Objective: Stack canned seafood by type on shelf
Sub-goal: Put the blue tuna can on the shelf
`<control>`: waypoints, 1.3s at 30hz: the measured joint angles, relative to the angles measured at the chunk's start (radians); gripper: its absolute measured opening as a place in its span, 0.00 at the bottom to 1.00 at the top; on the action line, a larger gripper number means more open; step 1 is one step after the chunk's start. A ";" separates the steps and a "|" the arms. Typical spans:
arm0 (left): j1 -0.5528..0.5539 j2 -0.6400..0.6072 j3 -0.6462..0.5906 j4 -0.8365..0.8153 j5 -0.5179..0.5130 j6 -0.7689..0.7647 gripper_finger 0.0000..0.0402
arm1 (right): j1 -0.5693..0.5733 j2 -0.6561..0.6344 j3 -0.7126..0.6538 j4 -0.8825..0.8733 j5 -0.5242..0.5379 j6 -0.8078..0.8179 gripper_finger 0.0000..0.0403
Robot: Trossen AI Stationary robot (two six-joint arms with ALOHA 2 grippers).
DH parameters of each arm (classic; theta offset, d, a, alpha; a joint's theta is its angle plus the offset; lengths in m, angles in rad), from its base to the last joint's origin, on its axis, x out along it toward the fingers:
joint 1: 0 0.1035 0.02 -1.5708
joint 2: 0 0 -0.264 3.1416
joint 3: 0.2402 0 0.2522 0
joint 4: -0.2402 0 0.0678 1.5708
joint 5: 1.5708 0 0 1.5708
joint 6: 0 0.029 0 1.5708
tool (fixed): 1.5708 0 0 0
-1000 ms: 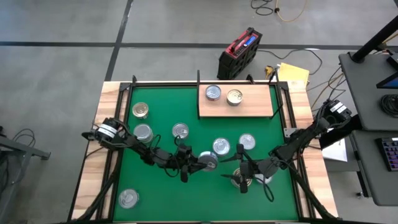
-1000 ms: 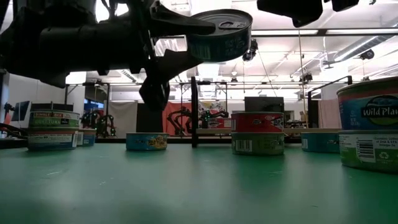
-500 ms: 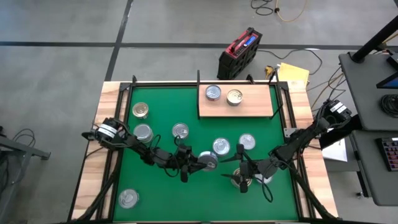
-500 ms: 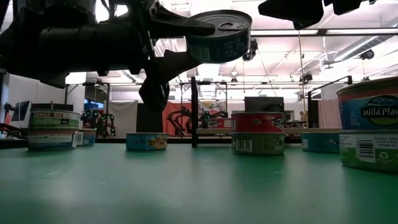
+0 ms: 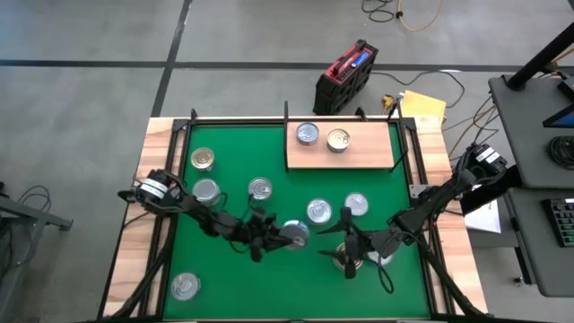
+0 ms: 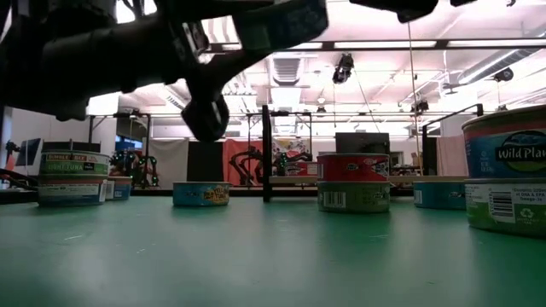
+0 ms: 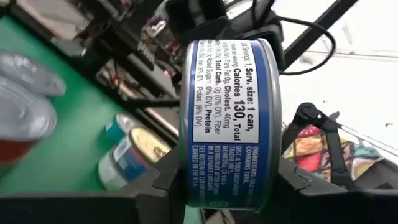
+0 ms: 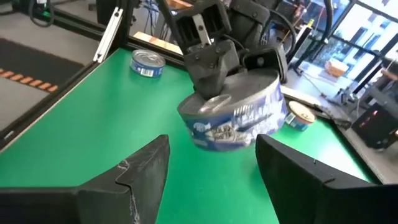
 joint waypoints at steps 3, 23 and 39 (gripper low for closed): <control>0.000 -0.011 -0.029 0.000 0.010 -0.057 0.30 | 0.000 0.000 0.032 -0.042 0.000 -0.028 0.57; -0.004 -0.024 -0.011 -0.001 0.143 -0.433 0.31 | 0.050 0.071 0.274 -0.373 -0.009 -0.590 0.67; -0.004 -0.025 0.051 -0.027 0.139 -0.485 0.31 | 0.061 0.317 0.460 -0.405 0.307 -0.852 0.64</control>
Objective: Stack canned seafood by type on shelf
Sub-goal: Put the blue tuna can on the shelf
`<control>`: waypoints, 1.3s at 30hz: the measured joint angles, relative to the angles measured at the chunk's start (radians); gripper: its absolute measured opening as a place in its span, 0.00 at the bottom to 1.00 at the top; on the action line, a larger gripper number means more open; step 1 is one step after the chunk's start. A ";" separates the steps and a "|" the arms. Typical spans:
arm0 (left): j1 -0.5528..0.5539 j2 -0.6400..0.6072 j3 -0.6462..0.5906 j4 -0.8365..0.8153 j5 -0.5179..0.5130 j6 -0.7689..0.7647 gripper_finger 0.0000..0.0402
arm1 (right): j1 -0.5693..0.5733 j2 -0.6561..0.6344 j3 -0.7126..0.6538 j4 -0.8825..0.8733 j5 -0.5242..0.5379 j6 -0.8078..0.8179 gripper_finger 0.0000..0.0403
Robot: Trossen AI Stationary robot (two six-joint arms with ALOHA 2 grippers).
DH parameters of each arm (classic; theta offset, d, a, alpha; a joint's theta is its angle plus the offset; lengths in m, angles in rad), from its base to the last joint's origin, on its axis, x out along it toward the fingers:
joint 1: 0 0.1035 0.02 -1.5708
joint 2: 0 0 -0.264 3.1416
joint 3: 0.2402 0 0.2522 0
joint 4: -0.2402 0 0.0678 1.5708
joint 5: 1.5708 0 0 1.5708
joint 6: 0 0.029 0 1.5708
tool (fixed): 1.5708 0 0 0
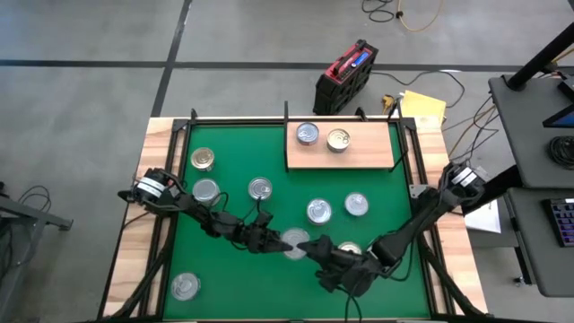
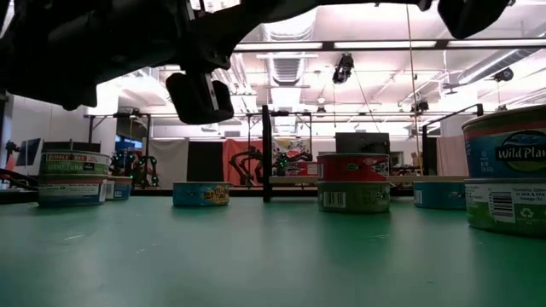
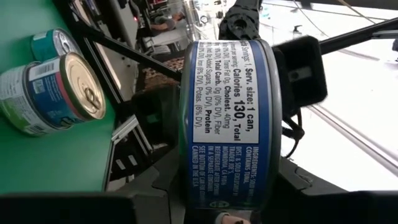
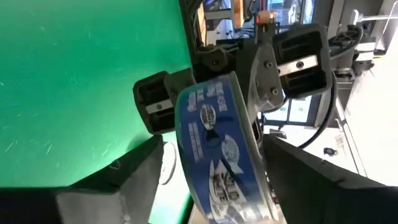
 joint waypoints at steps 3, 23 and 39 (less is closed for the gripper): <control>0.000 0.000 0.000 0.001 0.008 0.010 0.31 | 0.000 0.014 0.017 0.000 0.014 -0.030 0.56; 0.052 0.000 -0.012 0.021 0.088 0.272 0.54 | 0.006 -0.080 0.015 -0.127 0.126 0.059 0.33; 0.102 -0.317 -0.136 -0.076 0.077 0.883 0.51 | -0.200 -0.599 -0.242 -0.591 0.172 0.882 0.33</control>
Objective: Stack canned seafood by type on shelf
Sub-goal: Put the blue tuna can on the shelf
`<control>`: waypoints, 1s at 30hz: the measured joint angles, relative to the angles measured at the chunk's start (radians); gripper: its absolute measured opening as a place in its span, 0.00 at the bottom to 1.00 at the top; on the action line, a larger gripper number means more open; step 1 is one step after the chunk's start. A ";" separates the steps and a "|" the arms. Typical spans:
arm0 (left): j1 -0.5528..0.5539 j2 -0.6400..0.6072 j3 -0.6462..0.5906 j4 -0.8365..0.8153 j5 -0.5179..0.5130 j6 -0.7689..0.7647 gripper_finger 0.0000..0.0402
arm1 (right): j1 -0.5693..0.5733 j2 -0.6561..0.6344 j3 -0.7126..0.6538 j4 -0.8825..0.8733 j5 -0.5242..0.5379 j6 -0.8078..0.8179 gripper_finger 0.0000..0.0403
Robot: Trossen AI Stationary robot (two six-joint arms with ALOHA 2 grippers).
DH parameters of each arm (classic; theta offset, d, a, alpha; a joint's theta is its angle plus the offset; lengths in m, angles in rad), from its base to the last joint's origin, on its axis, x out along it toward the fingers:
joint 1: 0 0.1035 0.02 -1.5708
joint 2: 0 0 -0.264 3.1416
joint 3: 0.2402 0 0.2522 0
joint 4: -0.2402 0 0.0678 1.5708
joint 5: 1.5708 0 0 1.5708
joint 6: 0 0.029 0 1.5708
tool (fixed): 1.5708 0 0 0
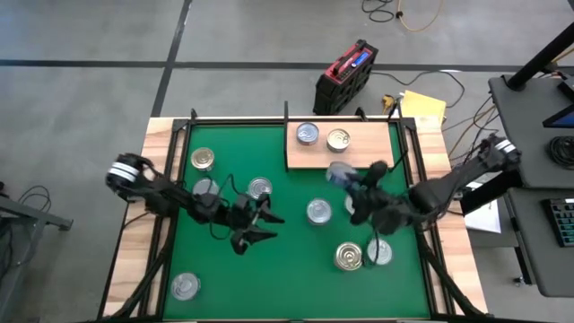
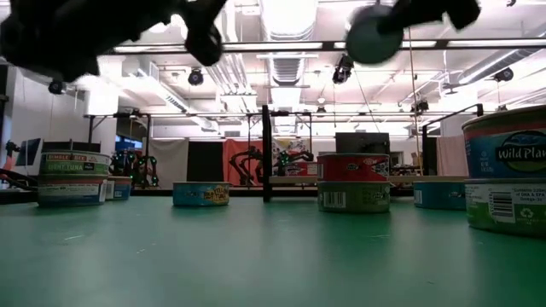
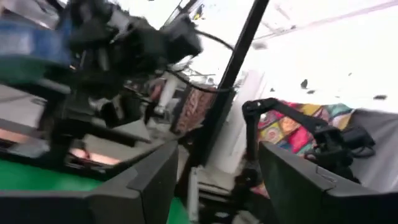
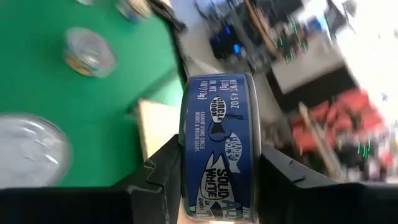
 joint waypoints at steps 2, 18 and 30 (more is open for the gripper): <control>0.010 -0.079 -0.027 -0.090 -0.037 0.032 0.50 | -0.041 -0.049 -0.058 -0.001 0.004 0.064 0.33; 0.022 -0.406 -0.044 -0.672 -0.404 0.382 0.48 | -0.284 -0.058 -0.299 0.000 -0.029 0.446 0.33; 0.007 -0.284 -0.028 -0.663 -0.363 0.226 0.48 | -0.296 0.069 -0.286 -0.121 -0.046 0.549 0.33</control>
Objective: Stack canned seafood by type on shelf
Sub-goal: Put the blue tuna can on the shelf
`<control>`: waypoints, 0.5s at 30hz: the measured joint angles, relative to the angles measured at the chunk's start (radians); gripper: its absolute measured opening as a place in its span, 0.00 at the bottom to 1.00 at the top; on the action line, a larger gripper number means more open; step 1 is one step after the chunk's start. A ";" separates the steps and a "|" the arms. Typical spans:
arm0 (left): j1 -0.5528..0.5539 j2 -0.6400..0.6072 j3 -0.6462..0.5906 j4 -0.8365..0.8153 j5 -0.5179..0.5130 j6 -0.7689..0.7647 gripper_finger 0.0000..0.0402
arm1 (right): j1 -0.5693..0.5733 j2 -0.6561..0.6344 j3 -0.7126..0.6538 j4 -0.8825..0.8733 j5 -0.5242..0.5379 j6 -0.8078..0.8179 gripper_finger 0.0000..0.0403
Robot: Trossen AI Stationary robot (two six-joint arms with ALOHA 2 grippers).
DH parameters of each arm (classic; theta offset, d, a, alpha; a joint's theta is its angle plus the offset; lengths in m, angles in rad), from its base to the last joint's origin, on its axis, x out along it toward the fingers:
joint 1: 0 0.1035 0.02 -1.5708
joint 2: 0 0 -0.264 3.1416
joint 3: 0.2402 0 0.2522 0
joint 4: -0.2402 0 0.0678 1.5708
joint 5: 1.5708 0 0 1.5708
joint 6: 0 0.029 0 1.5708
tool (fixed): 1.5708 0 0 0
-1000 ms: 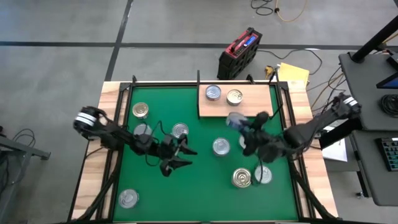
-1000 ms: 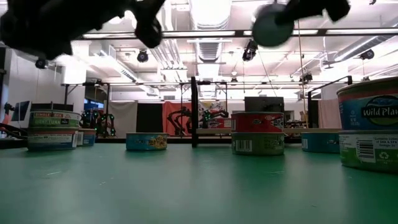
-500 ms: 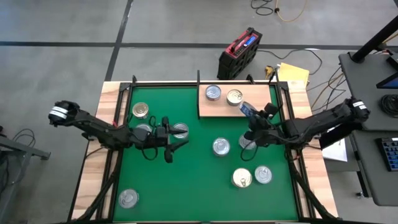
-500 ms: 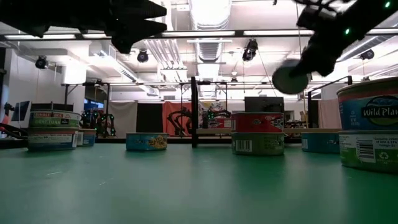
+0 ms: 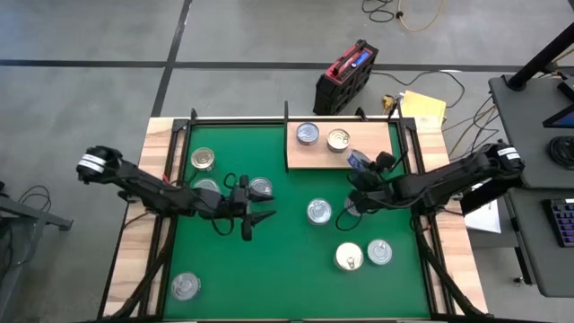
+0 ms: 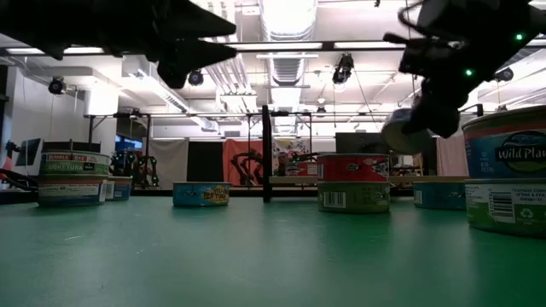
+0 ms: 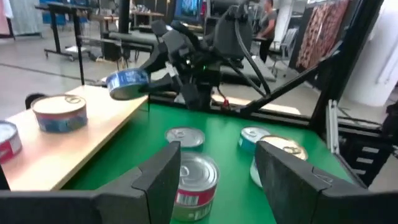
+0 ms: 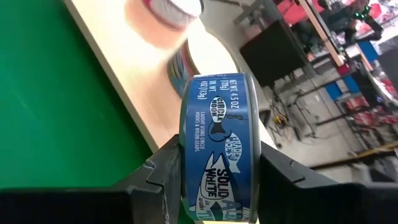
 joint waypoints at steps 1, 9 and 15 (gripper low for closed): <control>0.000 0.012 0.000 0.008 0.000 0.000 0.48 | 0.000 0.006 0.000 -0.034 0.000 0.024 0.33; 0.011 0.025 0.005 0.075 -0.025 0.227 0.48 | 0.000 0.003 0.022 -0.122 -0.003 0.146 0.33; 0.011 -0.032 0.042 -0.039 -0.030 0.360 0.48 | -0.005 0.000 0.128 -0.296 -0.001 0.119 0.33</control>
